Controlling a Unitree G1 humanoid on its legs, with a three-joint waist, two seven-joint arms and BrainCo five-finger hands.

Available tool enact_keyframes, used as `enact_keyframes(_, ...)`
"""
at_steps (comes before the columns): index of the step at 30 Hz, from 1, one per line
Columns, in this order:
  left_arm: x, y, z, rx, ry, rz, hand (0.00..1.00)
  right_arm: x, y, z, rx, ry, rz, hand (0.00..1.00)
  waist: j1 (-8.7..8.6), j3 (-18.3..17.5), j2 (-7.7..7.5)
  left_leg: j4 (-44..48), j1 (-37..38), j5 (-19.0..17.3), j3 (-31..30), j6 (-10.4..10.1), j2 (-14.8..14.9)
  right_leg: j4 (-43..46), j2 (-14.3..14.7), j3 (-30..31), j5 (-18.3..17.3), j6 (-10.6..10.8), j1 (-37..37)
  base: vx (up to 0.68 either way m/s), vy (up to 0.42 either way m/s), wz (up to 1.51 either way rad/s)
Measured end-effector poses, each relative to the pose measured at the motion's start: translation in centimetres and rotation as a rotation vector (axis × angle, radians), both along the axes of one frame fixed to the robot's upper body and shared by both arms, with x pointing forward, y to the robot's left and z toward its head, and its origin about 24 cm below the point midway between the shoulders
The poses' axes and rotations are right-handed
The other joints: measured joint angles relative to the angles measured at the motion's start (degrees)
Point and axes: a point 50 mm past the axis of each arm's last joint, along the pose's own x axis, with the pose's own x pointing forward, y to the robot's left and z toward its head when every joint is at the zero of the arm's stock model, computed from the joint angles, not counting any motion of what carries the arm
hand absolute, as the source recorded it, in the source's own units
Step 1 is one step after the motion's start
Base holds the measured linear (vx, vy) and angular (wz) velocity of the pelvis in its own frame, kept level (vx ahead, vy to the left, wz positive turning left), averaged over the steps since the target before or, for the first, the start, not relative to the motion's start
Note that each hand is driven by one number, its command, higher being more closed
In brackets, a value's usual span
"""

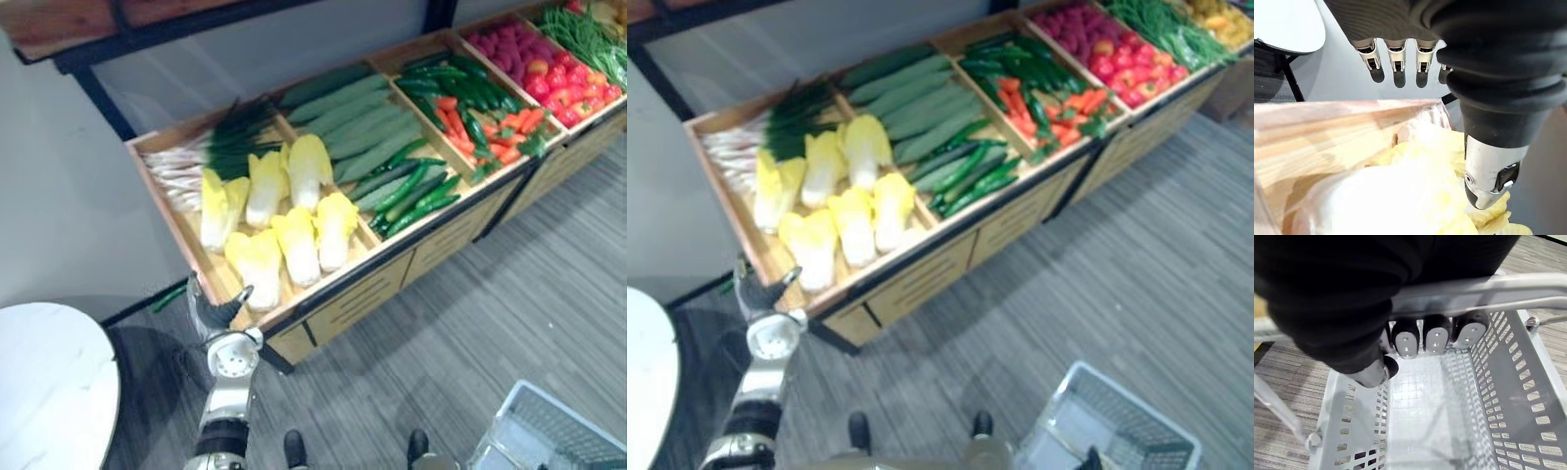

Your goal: Pick vegetable in the basket

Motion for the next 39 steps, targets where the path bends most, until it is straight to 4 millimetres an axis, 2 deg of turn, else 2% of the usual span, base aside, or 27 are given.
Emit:
enact_keyframes(6,1.9,-0.1,1.8,0.008,-0.064,0.021,0.0,2.5,0.2,0.5,-0.011,-0.047,0.072,1.0,-0.1,2.7,-0.09,0.0,-0.7,0.0,1.8,0.0,0.1,0.0,0.1,1.6,0.5,-0.2,-2.0,0.01,-0.002,-0.14)
enact_keyframes(13,2.4,-0.2,2.4,0.011,-0.071,0.036,0.0,4.0,0.9,0.6,-0.011,-0.073,0.127,1.0,-0.1,4.9,-1.22,0.0,-1.0,0.0,2.8,0.0,0.0,-0.3,0.1,2.3,1.1,-0.3,-2.8,0.01,0.001,-0.06)
enact_keyframes(21,2.1,0.2,1.7,0.014,-0.04,0.079,0.0,5.6,1.6,1.0,-0.019,-0.124,0.189,1.0,-0.01,6.9,-2.48,0.0,-1.1,0.0,4.7,0.0,-0.1,-1.4,0.2,4.4,2.5,-0.3,-3.9,0.0,0.002,-0.13)
enact_keyframes(26,2.2,0.1,1.6,0.047,-0.015,0.081,0.0,5.9,1.6,1.1,-0.026,-0.14,0.189,1.0,-0.02,7.8,-2.49,-0.1,-1.2,0.0,5.0,0.0,-0.1,-1.9,0.2,4.8,3.0,-0.2,-4.0,0.0,0.001,-0.04)
enact_keyframes(30,2.0,0.2,0.7,0.051,0.036,0.088,0.0,6.2,1.7,1.2,-0.026,-0.149,0.195,1.0,0.03,8.0,-2.62,-0.1,-1.4,0.0,6.1,0.0,-0.2,-1.8,0.2,5.6,3.0,-0.2,-4.8,0.0,0.002,-0.1)
enact_keyframes(32,2.3,0.0,0.8,0.076,0.05,0.078,0.0,6.7,1.8,1.4,-0.027,-0.161,0.202,1.0,-0.04,9.1,-2.72,0.0,-1.4,0.0,6.4,0.0,-0.1,-1.9,0.4,6.1,3.1,-0.3,-5.0,-0.01,-0.003,-0.1)
enact_keyframes(39,2.9,0.4,0.6,0.148,0.106,0.096,0.0,7.5,1.8,1.7,-0.038,-0.173,0.241,1.0,0.02,9.4,-2.68,-0.1,-1.1,0.0,8.7,0.0,0.0,-1.8,0.6,8.2,3.7,-0.4,-6.3,0.01,-0.002,-0.16)
